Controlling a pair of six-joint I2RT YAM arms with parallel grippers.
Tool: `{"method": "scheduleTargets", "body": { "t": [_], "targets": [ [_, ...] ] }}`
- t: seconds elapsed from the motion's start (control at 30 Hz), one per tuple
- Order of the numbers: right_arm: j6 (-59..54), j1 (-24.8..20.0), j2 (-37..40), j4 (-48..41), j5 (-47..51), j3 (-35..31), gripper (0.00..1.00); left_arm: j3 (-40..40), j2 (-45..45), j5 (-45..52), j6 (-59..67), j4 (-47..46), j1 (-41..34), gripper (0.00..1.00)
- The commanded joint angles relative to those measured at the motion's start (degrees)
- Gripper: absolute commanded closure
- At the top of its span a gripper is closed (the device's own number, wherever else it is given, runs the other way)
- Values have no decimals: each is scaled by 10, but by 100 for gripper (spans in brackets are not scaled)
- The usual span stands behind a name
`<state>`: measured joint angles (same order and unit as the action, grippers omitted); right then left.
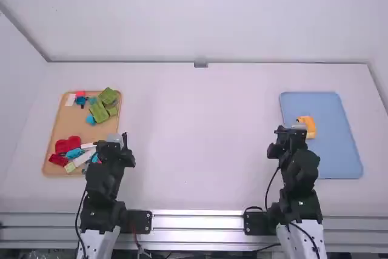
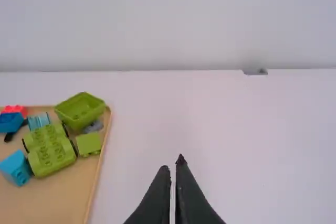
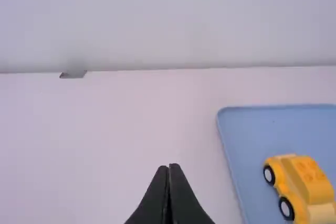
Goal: Assemble lego blocks to make yellow taxi
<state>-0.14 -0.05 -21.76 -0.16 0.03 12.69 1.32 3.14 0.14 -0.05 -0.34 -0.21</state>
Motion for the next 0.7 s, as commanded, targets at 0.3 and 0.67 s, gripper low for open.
{"method": "scheduleTargets", "body": {
  "t": [0.3,0.67],
  "targets": [
    [1,1,98,2,0,-100,100,-13,-31,-1,1,3,2,100],
    [1,1,180,2,0,-127,100,-13,-31,-1,1,3,2,100]
  ]
}}
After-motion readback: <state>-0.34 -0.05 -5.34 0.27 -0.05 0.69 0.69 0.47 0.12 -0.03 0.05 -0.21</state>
